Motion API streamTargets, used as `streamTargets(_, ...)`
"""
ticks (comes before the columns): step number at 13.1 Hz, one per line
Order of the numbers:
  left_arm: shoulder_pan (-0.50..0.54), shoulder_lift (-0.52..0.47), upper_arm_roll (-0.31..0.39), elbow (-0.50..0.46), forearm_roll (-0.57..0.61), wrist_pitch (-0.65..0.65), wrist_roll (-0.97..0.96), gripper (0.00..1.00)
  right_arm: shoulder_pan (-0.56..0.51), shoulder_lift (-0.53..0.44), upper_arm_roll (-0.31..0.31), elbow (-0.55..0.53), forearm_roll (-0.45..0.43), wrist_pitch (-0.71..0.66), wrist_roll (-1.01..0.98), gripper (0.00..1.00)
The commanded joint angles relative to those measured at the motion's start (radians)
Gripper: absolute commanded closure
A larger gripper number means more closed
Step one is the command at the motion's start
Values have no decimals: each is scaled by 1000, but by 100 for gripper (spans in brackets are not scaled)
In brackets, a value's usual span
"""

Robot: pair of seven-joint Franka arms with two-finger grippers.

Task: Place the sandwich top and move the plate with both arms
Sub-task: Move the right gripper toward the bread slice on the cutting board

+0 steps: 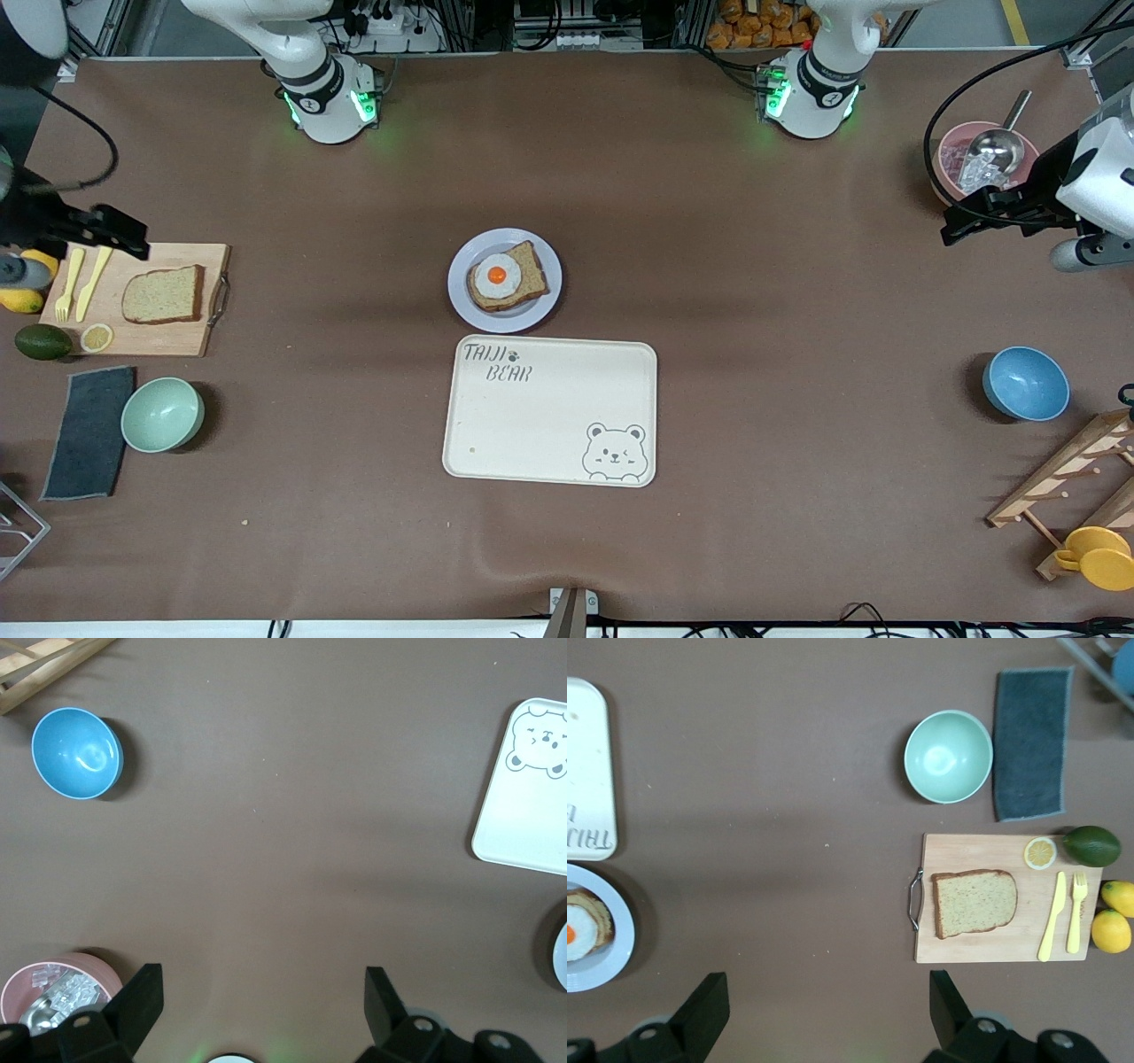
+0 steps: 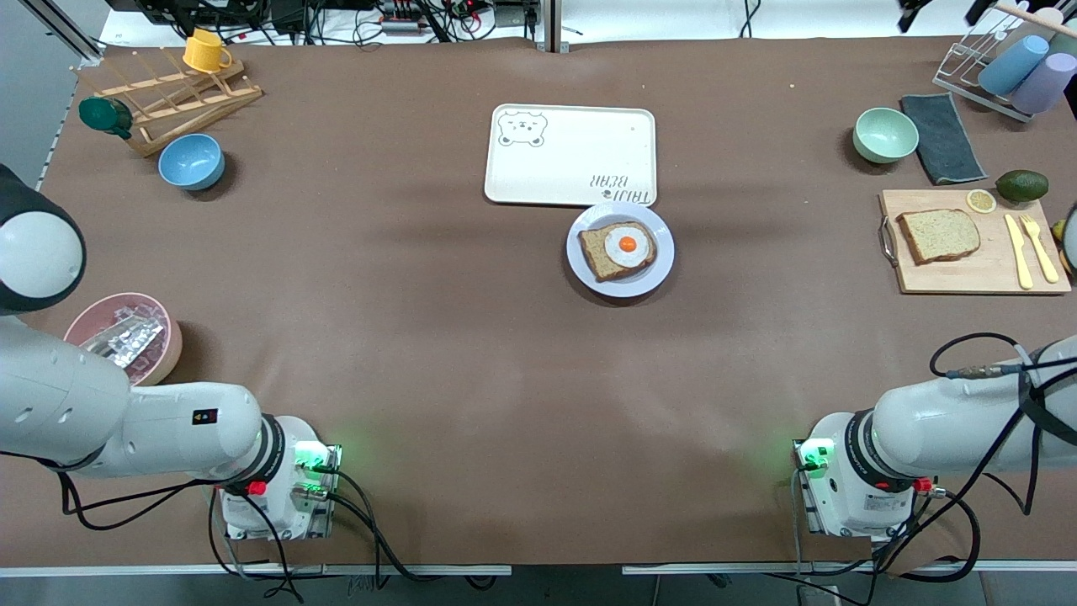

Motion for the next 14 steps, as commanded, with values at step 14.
streamTargets(14,-23,97,3,91,22,29,-38,0,-363,309,-6,7,-132,-36,-160,0)
